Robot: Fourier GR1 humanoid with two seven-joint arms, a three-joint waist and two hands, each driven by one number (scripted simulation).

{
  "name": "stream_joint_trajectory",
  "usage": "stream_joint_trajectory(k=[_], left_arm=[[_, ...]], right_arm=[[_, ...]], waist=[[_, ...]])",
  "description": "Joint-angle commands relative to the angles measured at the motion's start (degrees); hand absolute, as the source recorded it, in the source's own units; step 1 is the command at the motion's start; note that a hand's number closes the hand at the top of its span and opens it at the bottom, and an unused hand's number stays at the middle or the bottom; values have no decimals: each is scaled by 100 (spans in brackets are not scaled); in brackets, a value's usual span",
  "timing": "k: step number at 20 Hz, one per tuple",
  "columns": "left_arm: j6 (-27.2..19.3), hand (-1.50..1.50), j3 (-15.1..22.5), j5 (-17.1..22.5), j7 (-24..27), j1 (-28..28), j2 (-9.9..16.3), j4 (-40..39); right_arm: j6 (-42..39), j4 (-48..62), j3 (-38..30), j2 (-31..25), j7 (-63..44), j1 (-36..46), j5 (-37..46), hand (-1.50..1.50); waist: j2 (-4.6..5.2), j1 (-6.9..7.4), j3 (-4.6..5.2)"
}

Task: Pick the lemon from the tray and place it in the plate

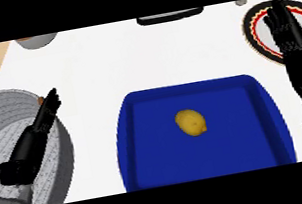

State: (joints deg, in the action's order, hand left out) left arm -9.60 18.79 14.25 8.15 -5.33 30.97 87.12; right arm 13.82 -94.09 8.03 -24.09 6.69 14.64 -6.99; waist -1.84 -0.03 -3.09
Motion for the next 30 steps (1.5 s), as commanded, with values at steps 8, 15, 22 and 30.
stream_joint_trajectory(k=[8,15,22,30], left_arm=[[-237,0,185,788,-1073,294,-837,-258],[-442,0,167,945,-1396,382,-899,-120],[-538,0,201,981,-1544,474,-837,21],[-665,0,274,997,-1783,481,-759,246]], right_arm=[[-1237,822,317,-803,133,1351,379,150],[-1751,1509,84,82,1202,1065,-702,-150],[-2616,1948,466,-717,1317,1526,-84,-150],[-3620,2001,1347,-1535,1107,2034,909,-150]], waist=[[463,492,333],[392,274,276],[382,238,312],[311,210,316]])
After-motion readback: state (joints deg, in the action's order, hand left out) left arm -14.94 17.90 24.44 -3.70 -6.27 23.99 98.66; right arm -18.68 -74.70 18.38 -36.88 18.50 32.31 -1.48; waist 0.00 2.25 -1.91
